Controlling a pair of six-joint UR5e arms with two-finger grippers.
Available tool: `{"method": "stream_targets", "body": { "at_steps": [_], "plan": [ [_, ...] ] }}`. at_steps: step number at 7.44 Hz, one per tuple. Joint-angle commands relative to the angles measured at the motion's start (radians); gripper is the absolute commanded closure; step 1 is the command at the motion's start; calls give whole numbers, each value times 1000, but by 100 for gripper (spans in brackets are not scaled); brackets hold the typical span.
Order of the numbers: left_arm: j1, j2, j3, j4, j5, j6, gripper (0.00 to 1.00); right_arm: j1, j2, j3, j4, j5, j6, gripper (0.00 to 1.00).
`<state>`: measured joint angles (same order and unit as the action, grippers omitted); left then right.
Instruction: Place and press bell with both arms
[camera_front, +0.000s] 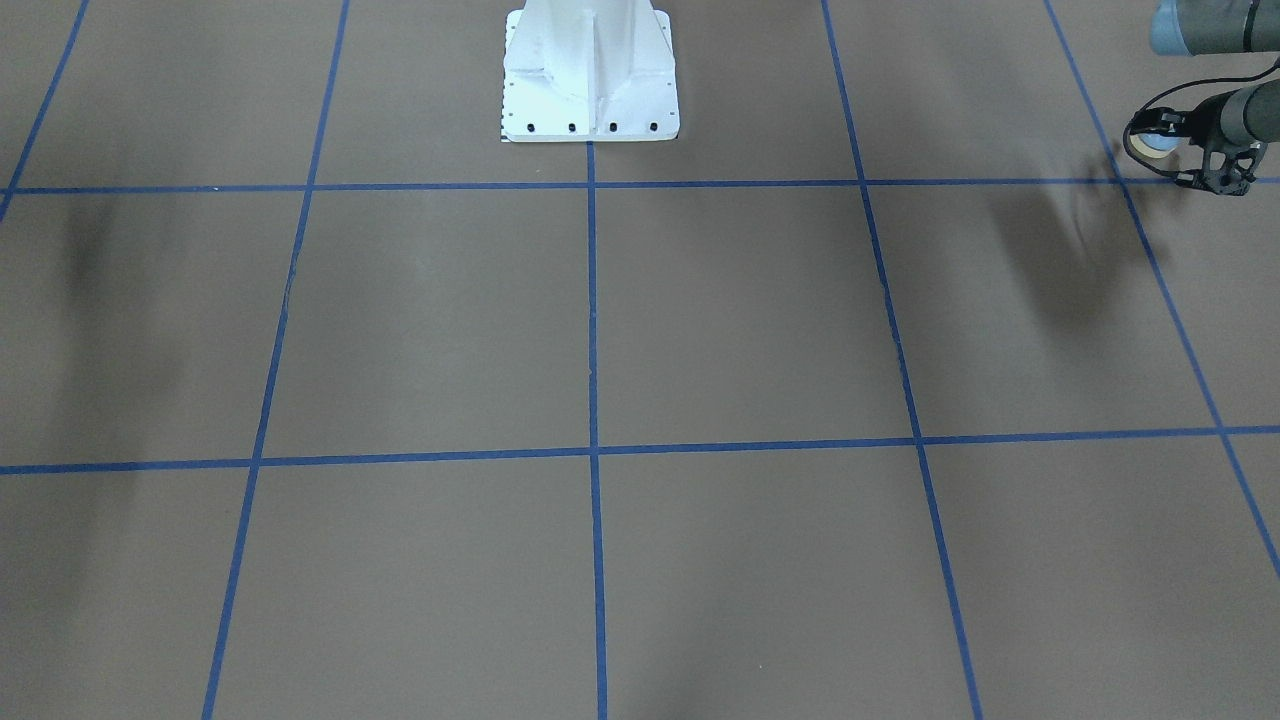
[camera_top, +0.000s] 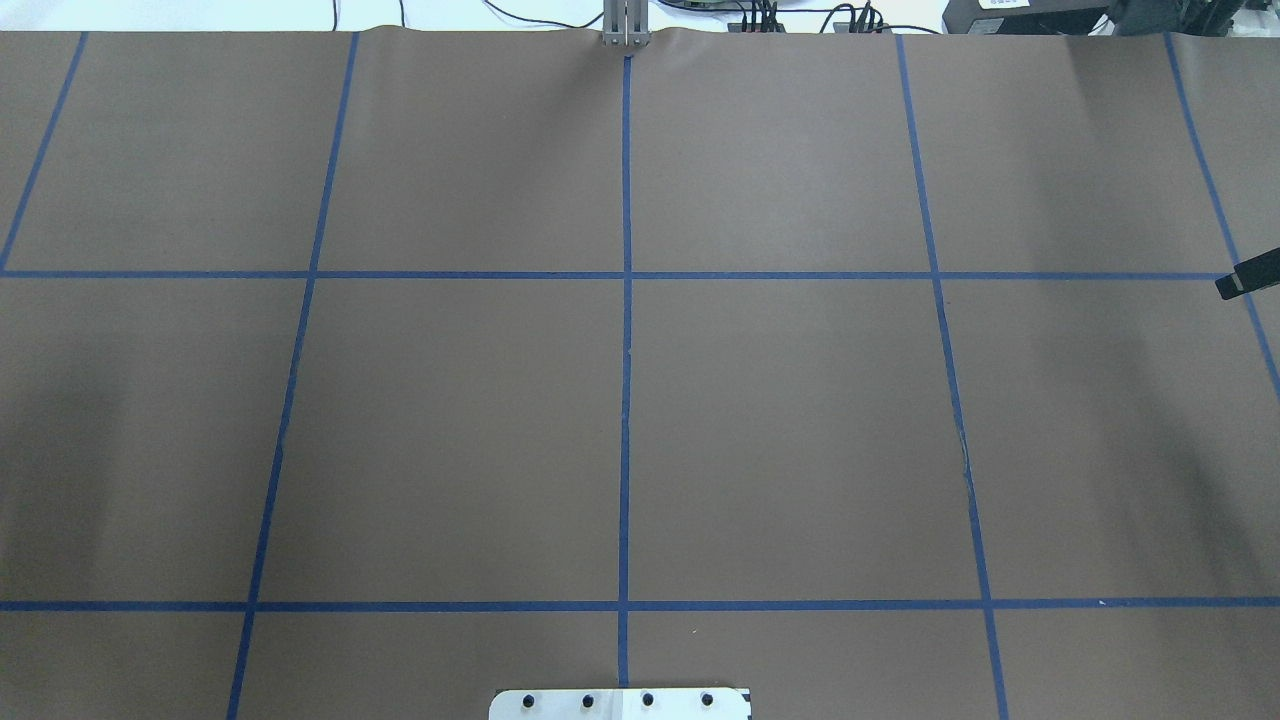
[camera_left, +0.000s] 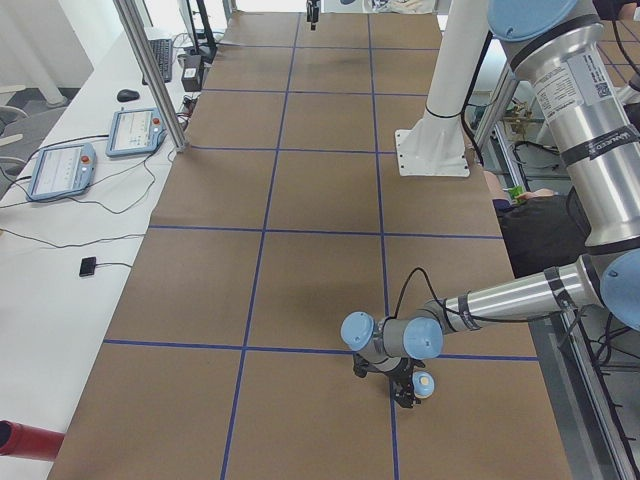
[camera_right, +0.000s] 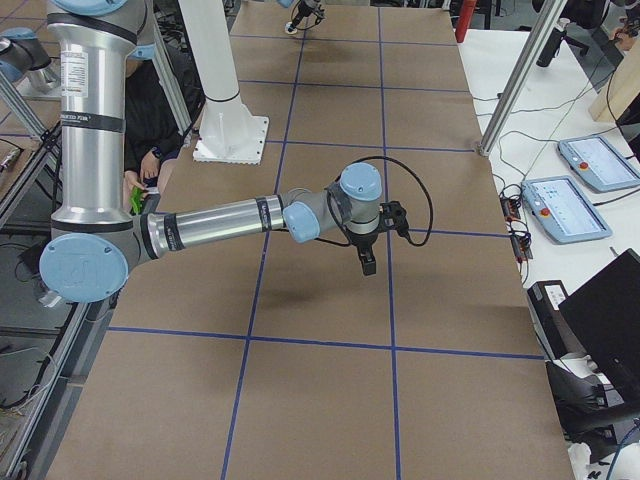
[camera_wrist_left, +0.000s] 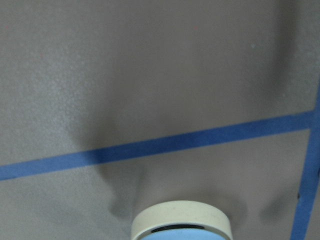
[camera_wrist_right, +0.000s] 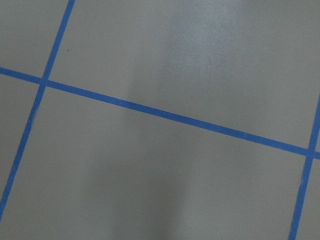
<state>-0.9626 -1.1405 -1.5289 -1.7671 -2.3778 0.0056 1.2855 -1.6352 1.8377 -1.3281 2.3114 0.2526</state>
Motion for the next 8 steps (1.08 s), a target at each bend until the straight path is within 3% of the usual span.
{"method": "stream_targets", "body": {
  "at_steps": [1, 2, 4, 5, 8],
  "plan": [
    [2, -5, 6, -2, 0, 1, 2, 0, 0, 0, 0, 0, -1, 0],
    [2, -5, 6, -3, 0, 1, 20, 0, 0, 0, 0, 0, 1, 0],
    [2, -4, 4, -2, 0, 1, 64, 0, 0, 0, 0, 0, 1, 0],
    [2, -4, 3, -3, 0, 2, 78, 0, 0, 2, 1, 0, 1, 0],
    [2, 8, -42, 3, -1, 7, 94, 0, 0, 3, 1, 0, 1, 0]
  ]
}}
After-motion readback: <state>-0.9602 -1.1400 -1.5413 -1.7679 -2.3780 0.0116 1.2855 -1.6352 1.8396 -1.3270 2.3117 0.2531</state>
